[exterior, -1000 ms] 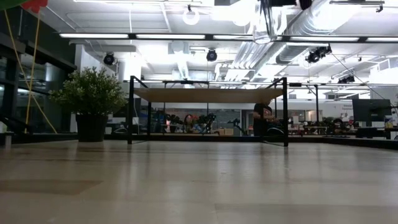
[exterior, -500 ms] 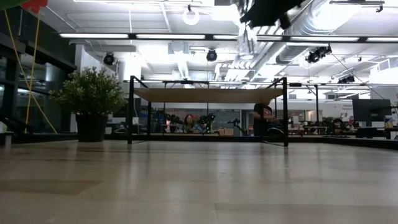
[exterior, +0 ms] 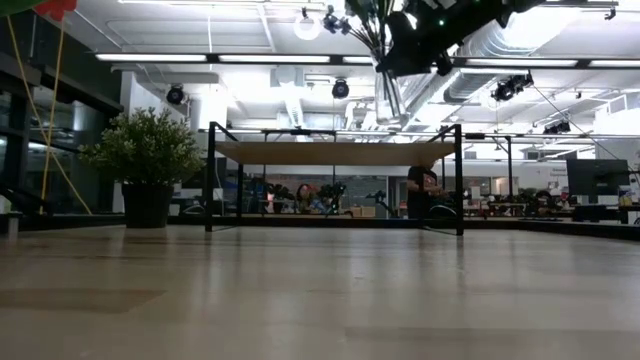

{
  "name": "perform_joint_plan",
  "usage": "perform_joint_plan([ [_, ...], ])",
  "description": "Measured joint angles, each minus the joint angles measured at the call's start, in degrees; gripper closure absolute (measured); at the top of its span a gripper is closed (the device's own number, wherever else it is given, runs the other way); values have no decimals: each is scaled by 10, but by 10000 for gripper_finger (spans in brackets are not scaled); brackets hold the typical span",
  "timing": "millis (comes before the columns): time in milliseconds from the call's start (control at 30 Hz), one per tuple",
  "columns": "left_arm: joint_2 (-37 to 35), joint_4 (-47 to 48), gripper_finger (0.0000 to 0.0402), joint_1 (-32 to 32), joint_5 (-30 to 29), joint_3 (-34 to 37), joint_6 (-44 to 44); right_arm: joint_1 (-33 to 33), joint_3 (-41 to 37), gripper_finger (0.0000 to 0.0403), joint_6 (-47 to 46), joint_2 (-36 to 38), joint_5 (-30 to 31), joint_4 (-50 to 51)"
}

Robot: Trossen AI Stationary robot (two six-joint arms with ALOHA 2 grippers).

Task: Pick and place flowers into a vace then onto a shelf
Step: Put the right transparent vase with flowers on the shelf

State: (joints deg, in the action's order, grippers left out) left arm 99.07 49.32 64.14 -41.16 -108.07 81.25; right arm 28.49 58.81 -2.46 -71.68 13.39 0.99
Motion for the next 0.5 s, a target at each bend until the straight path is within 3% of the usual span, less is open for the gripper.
perform_joint_plan([
  [200,0,0,307,0,-9,0,0,9,-4,245,0,0,-10,29],
  [500,0,1,307,0,-20,0,0,9,-114,245,-3,67,-22,-94],
])
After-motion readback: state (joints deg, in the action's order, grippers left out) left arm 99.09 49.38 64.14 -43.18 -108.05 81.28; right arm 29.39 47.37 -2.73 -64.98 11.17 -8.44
